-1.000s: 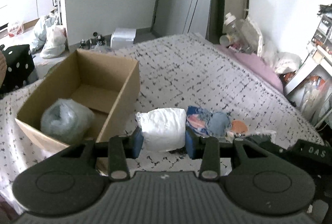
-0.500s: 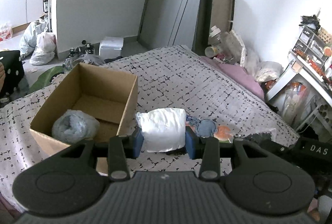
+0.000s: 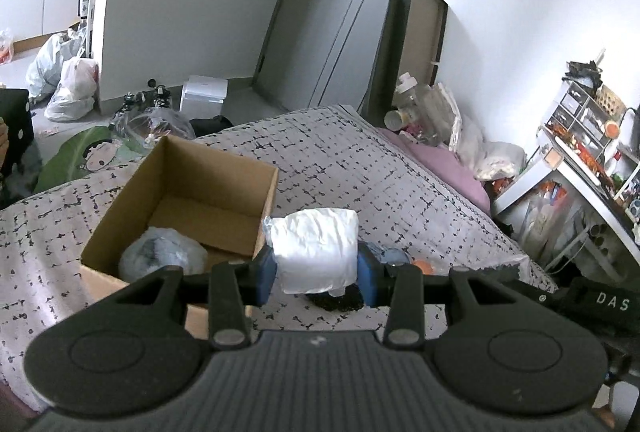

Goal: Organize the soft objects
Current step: 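Carry the white pack into the box and open the left gripper while the right gripper carries the black bag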

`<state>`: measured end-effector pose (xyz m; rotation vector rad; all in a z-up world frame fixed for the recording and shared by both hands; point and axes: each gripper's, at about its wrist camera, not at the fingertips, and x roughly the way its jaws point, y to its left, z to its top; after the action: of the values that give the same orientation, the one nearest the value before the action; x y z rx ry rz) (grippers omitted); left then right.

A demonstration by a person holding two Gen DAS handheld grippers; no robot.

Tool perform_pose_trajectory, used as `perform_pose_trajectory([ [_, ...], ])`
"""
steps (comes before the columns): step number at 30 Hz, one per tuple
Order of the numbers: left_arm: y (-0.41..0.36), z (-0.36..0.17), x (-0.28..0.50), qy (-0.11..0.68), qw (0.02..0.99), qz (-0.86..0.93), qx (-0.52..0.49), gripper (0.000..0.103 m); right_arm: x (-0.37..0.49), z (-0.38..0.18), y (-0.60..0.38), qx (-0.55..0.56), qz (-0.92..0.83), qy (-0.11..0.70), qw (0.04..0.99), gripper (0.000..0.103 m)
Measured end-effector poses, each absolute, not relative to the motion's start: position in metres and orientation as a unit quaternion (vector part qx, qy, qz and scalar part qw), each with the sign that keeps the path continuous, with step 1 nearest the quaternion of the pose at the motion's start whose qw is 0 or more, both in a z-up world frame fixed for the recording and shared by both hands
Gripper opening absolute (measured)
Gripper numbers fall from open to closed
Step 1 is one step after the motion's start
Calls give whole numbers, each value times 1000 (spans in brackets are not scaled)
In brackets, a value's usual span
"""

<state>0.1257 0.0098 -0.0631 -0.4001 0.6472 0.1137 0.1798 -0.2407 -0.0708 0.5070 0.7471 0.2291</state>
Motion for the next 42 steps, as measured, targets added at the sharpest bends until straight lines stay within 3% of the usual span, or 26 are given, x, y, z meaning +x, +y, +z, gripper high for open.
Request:
perform_pose_trajectory([
  [38, 106, -117, 146, 366, 877, 93, -297, 41, 211, -62, -117, 208, 149, 373, 892, 28],
  [42, 118, -121, 145, 372, 862, 93, -331, 52, 214, -64, -105, 206, 159, 379, 888, 28],
])
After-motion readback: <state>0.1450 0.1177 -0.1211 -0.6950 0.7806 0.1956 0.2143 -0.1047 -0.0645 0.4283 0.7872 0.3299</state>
